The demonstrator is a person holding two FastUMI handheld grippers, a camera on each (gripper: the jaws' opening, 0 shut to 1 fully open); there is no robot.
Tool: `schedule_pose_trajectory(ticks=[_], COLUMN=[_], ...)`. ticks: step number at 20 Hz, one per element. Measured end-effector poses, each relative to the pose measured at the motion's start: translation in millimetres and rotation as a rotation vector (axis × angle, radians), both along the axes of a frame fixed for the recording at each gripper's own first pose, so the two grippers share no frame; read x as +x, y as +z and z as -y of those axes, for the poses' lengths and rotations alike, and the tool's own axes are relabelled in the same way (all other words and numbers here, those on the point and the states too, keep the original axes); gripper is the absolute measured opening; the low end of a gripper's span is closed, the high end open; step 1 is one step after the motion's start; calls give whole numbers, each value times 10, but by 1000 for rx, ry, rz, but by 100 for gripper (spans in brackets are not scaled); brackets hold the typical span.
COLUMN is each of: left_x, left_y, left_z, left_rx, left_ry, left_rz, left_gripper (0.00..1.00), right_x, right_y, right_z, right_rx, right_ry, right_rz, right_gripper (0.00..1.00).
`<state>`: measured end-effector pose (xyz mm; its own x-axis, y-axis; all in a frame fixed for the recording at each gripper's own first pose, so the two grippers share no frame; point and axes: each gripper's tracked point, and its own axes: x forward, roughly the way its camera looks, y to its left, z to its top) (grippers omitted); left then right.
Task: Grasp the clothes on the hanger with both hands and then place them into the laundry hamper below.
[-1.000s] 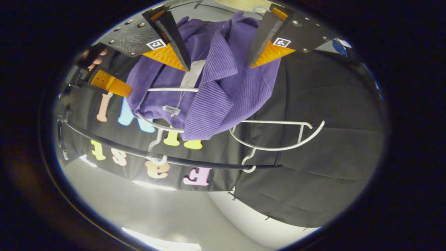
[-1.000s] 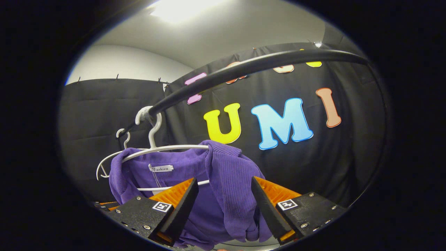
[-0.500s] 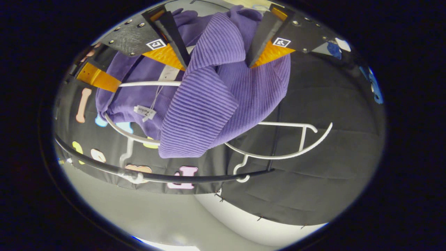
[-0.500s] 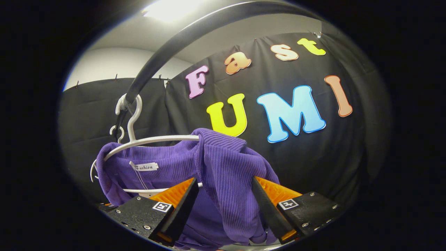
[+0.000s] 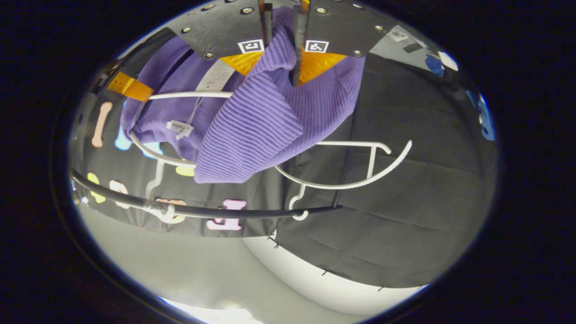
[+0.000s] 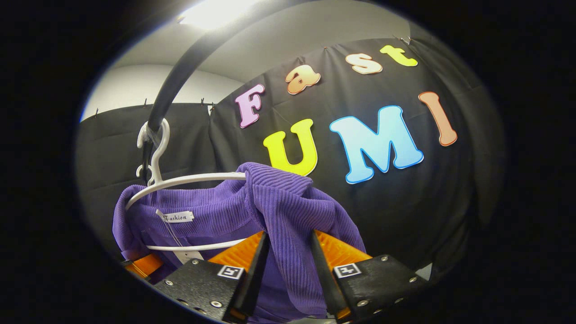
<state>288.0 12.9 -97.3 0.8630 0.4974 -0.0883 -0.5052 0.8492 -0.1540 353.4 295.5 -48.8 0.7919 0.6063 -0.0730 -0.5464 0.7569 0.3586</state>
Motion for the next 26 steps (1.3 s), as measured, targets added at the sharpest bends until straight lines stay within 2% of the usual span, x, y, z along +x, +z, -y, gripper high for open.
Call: schedule_pose_trajectory(ticks=[3,4,6,8,9,11,12,13,14,20,26], left_x=[21,42,57,65,70,78,-1,62,67,9,-162], left_y=[-29,-23,-29,-16,-4,24,41,22,-5,115,452], left_z=[53,57,89,103,104,120,43,77,84,156,144], left_rx=[4,-2,-16,-2,9,16,32,4,-9,-23,62], left_ry=[-74,-91,-115,-135,-141,-152,-108,-131,-135,-183,-192], left_rz=[-13,-12,-7,-10,-17,-16,-21,-16,-15,31,55], left_gripper=[15,14,14,14,23,23,14,6,2,2,2], right_x=[108,133,112,85,77,67,63,51,46,25,11], right_y=[-5,8,33,34,26,19,32,42,59,74,142], right_z=[94,110,124,126,136,168,175,158,167,256,440], right_rx=[-12,-3,7,4,0,-13,-14,-13,-16,-38,-89], right_ry=[-26,-32,-30,-16,-9,-8,-8,-6,-9,-3,-16], right_rz=[17,14,11,13,18,25,31,35,43,75,164], right_gripper=[31,13,4,1,1,1,1,1,1,0,0])
